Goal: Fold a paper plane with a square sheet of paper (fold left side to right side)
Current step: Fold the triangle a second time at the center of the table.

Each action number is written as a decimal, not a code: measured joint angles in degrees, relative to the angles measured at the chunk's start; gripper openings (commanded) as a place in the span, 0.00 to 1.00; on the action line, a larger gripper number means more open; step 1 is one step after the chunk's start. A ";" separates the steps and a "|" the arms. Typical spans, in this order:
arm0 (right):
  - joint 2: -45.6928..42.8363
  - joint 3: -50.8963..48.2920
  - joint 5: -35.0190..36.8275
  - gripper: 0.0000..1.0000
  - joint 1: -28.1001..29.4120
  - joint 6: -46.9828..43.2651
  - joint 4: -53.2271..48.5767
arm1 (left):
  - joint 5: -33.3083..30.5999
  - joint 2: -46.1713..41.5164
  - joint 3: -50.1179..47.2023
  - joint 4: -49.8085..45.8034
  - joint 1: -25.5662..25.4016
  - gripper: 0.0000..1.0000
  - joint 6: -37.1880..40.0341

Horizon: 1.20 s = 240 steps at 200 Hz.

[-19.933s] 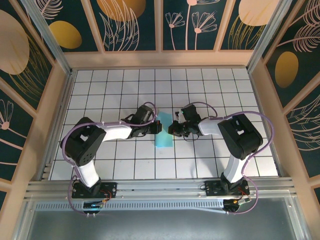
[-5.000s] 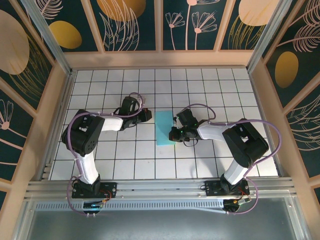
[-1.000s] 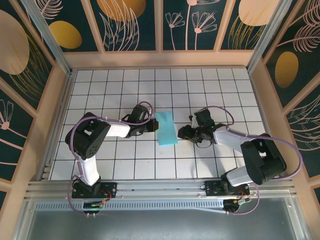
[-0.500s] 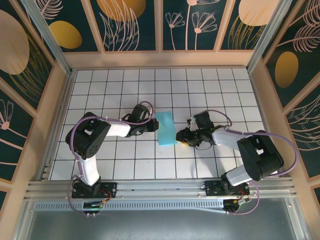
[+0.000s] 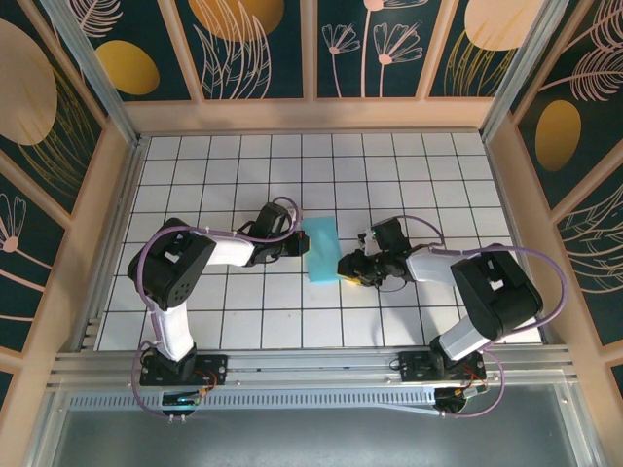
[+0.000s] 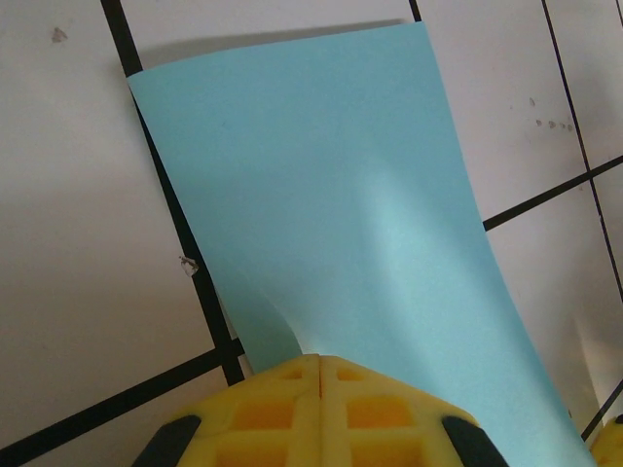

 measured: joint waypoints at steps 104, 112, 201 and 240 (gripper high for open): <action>6.67 8.17 -1.29 0.36 -2.05 -2.19 0.44 | -0.15 0.00 0.02 0.00 0.00 0.00 0.00; 7.67 9.25 -1.57 0.35 -2.36 -2.69 0.44 | -0.15 0.00 0.02 0.00 0.00 0.00 0.00; 14.08 16.00 -3.93 0.26 -5.05 -6.32 0.15 | -0.15 -0.02 0.02 0.02 0.00 0.00 -0.02; 14.56 16.02 -4.87 0.10 -5.33 -7.23 -0.74 | -0.22 -0.11 0.00 0.00 0.00 0.07 -0.02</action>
